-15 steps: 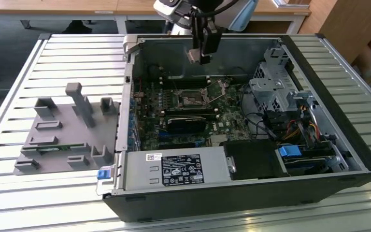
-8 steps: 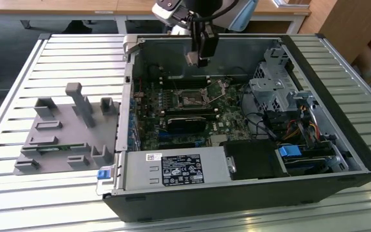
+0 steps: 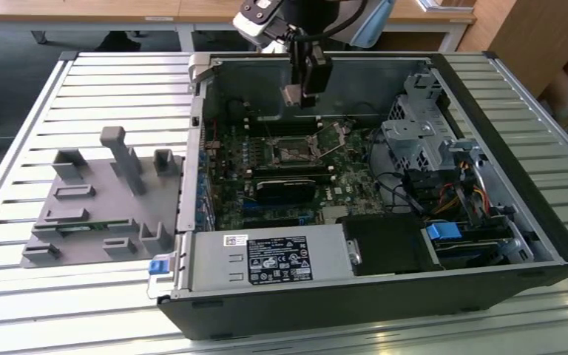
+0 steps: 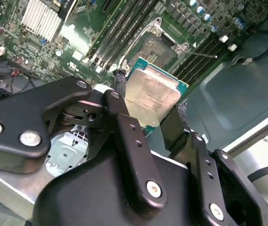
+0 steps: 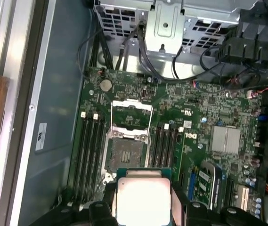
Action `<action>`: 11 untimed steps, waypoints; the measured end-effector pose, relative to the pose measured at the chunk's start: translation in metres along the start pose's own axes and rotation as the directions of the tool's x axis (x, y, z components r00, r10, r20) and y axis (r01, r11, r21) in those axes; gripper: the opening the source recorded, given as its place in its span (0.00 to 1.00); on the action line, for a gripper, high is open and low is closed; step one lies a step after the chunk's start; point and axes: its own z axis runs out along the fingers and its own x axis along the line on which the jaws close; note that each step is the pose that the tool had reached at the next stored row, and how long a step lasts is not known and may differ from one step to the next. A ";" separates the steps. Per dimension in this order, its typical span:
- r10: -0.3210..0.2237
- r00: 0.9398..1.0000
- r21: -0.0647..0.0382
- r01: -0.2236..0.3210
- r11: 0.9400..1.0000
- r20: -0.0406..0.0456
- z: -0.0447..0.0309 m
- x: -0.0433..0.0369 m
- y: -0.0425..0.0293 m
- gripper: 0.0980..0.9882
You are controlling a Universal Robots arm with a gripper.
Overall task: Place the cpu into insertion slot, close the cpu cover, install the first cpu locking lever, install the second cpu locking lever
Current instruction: 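Place the cpu into insertion slot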
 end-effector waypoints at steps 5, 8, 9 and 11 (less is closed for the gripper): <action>0.020 1.000 0.000 -0.020 1.000 0.001 0.0053 0.0031 0.0001 0.50; 0.039 0.999 -0.001 -0.039 0.999 0.002 0.0097 0.0038 0.0000 0.50; 0.042 0.999 -0.001 -0.042 0.999 0.002 0.0115 0.0043 0.0002 0.50; 0.043 0.999 -0.001 -0.043 0.999 0.002 0.0153 0.0061 0.0003 0.50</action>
